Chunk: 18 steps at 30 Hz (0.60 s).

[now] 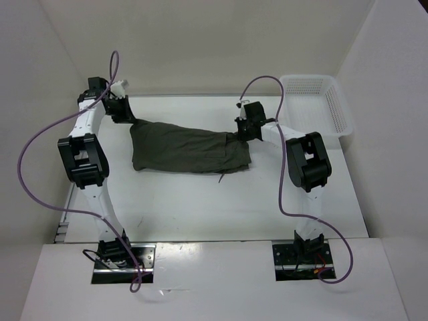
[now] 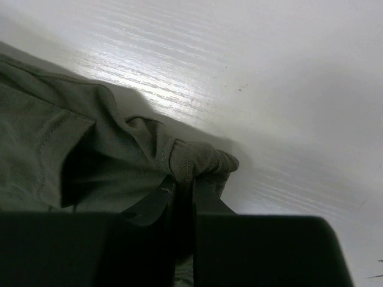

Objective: Fold and stack the shorts
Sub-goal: Fold the shorts

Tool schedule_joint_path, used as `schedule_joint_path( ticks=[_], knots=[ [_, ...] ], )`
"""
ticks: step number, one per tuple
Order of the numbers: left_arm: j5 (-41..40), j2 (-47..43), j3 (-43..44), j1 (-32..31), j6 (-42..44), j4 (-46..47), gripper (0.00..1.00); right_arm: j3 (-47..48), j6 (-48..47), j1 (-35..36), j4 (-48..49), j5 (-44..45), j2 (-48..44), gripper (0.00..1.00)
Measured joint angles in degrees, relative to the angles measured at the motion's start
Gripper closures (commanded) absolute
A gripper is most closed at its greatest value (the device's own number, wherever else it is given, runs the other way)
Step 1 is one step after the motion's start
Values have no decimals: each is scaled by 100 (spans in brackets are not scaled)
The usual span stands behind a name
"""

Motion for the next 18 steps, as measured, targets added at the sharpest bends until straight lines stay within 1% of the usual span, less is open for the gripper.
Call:
schedule_joint_path(
  ticks=[2, 3, 4, 5, 6, 7, 8, 10, 13, 16, 18],
  knots=[
    [-7, 306, 332, 11, -2, -9, 95, 0, -20, 0, 22, -2, 0, 100],
    [-17, 496, 514, 9, -2, 7, 92, 0, -39, 0, 33, -2, 0, 96],
    [-31, 647, 671, 0, -4, 4, 88, 0, -66, 0, 50, -2, 0, 85],
    [-55, 811, 837, -11, -7, 7, 66, 0, -81, 2, 61, -4, 0, 53],
    [-87, 949, 968, -35, 24, 13, 57, 0, -83, 2, 63, -4, 0, 42],
    [-192, 1080, 1102, -57, 7, 55, 51, 0, -149, 0, 44, 33, 0, 35],
    [-260, 1172, 1185, -76, 7, 120, 40, 0, -188, -13, 11, 46, 0, 28],
    [-352, 1250, 1239, -109, 31, 190, 35, 2, -278, -37, -59, 37, 0, 24],
    [-511, 1255, 1233, -129, 22, 216, 28, 31, -273, -61, -229, -7, -26, 23],
    [-745, 1165, 1045, -131, 13, 302, 26, 26, -46, -87, -514, -315, -188, 21],
    [-835, 1043, 758, -92, 15, 374, 26, -22, 216, -101, -603, -597, -356, 20]
  ],
)
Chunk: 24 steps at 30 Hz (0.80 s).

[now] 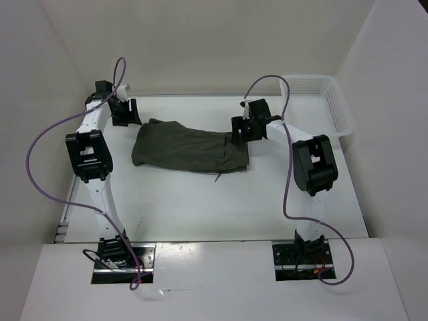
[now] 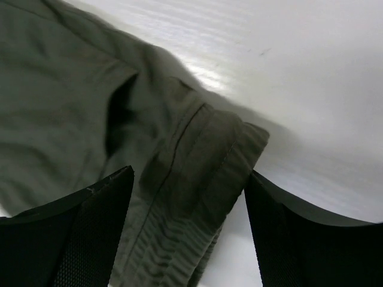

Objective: Fold and stack the shorts
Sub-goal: Fold the shorts

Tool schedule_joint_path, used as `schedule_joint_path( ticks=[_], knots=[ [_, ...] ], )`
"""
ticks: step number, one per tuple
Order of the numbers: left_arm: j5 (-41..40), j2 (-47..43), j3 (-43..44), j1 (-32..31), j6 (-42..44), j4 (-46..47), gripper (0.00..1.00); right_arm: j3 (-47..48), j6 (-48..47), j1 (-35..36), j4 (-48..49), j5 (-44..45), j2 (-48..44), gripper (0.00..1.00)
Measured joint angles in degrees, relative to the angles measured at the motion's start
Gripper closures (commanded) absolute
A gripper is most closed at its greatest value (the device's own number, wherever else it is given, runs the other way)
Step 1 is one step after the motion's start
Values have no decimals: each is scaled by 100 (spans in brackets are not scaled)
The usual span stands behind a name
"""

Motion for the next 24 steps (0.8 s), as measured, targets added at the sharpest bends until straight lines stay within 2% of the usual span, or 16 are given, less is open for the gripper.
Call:
schedule_joint_path(
  ticks=[7, 14, 21, 24],
  knots=[
    [-136, -671, -1449, 179, 0, -20, 25, -426, 942, -11, -92, -376, -295, 20],
    [-107, -822, -2072, 114, 0, -9, 25, -750, 1434, -48, -321, -175, -361, 20],
    [-90, -852, -2179, 26, -4, 20, 35, -1231, 1639, -120, -295, -872, -691, 19],
    [-50, -852, -2210, 24, -13, 22, 46, -1220, 1646, -120, -280, -1073, -605, 22]
  ],
)
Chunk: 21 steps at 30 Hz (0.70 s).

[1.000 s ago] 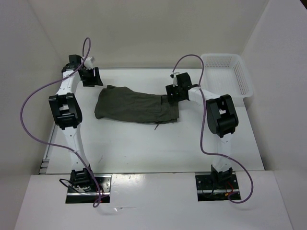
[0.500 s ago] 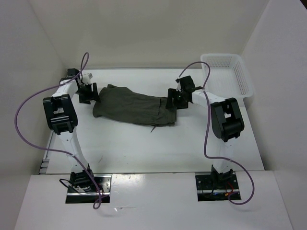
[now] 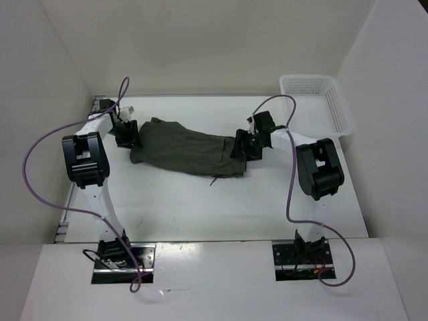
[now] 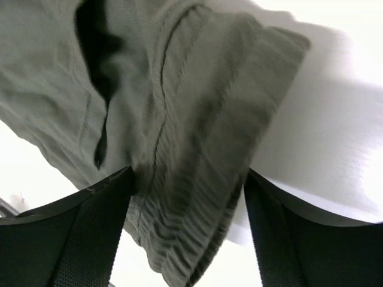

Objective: Fold and stack the shorts
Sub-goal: Fold the shorts

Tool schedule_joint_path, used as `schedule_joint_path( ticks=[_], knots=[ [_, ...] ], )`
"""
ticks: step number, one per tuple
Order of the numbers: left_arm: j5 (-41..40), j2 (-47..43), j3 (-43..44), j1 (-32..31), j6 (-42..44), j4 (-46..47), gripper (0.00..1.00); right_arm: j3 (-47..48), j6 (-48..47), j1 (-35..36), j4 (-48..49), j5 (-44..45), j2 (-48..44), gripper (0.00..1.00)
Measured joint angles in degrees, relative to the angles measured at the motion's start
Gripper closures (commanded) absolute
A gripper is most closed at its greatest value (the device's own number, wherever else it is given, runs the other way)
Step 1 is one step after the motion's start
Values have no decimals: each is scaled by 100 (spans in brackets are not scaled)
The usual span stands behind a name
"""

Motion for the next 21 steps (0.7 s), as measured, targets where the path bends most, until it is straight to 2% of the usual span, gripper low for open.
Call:
schedule_joint_path(
  ticks=[2, 3, 5, 6, 9, 10, 12, 15, 21],
  knots=[
    [33, 0, -33, 0, 0, 2, 52, 111, 13, 2, 15, -81, 153, 26],
    [46, 0, -42, 0, 7, 2, 54, 186, 31, 2, 9, -109, 236, 36],
    [70, 0, -72, 0, 2, 22, 60, 289, 20, 7, 70, -70, 356, 51],
    [79, 0, -90, 0, 7, 37, 63, 323, 42, 7, 85, -39, 407, 70],
    [160, -15, -168, -7, 2, 83, 74, 341, 101, 13, 160, 81, 511, 97],
    [190, -35, -210, -15, -2, 98, 76, 343, 87, 15, 164, 109, 511, 100],
    [293, -52, -275, -55, -2, 109, 82, 361, 59, 24, 168, 214, 503, 100],
    [400, -63, -313, -212, 2, 103, 84, 361, -149, 24, 166, 341, 442, 100],
    [485, -46, -260, -1073, 9, 74, 89, 667, -992, -282, -319, 669, 162, 100]
  ],
)
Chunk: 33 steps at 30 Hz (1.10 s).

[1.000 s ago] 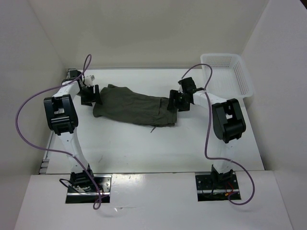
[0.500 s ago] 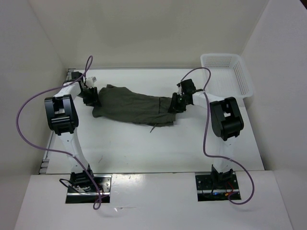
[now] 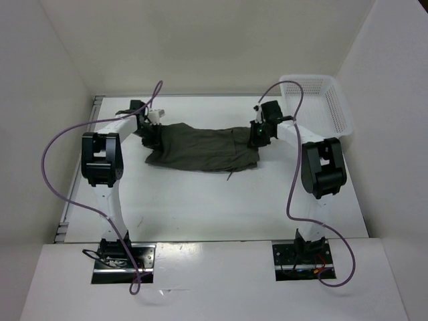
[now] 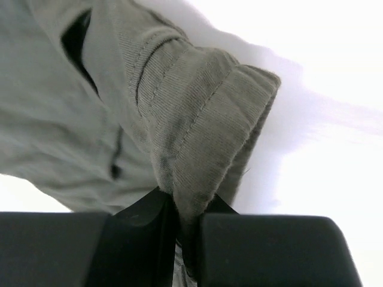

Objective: Fold and stack the shorts
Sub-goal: Fold the shorts

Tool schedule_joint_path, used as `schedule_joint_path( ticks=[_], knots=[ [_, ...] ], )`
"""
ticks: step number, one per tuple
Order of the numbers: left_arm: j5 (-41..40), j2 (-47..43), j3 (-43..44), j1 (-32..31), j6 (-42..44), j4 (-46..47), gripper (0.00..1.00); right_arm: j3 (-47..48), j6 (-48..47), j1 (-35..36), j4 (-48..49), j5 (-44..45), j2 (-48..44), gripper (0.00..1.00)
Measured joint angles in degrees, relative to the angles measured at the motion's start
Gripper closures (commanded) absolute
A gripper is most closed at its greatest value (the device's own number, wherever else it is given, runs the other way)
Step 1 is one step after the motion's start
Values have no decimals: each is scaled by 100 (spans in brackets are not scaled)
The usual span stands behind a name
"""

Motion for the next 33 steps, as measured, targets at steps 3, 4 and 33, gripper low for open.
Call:
schedule_joint_path(
  ticks=[3, 4, 33],
  knots=[
    [55, 83, 155, -481, 0, -39, 89, 463, -448, -417, -404, 173, -118, 100],
    [76, 120, 221, -612, 0, -50, 89, 634, -590, -573, -544, 229, -166, 100],
    [-136, 933, 1613, -2063, 0, 201, 99, 3438, -678, 1615, -2304, 2164, 201, 100]
  ],
)
